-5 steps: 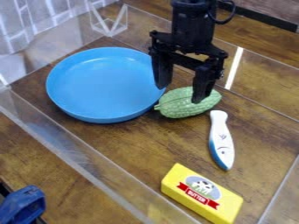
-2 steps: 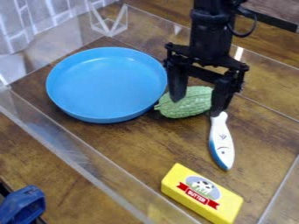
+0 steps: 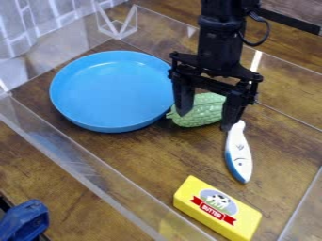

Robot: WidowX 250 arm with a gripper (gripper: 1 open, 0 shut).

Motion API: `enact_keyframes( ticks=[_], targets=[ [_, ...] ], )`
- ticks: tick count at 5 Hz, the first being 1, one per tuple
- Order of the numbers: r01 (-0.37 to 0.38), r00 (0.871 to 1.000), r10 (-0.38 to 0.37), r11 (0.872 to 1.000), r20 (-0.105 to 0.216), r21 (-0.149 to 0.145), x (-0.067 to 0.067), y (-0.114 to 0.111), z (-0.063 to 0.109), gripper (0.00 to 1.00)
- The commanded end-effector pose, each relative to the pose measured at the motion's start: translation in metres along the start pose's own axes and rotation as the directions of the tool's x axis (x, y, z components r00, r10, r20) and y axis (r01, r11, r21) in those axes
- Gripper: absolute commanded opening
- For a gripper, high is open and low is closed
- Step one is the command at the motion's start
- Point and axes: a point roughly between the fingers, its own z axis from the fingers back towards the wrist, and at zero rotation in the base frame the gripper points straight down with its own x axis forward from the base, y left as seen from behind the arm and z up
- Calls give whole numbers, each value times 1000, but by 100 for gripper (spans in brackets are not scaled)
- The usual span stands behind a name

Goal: Put the yellow brick in the blue tray

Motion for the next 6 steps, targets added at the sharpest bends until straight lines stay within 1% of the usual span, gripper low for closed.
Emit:
enact_keyframes(
  ticks=[1,2,4,6],
  targets=[
    [-7,996,8,1000,85,-13,-7,-2,35,100],
    [-8,996,10,1000,83,-23,-14,-2,45,100],
    [20,998,-18,999,63,-40,-19,-2,60,100],
    [19,998,-15,998,54,-62,-21,-9,66,100]
  ],
)
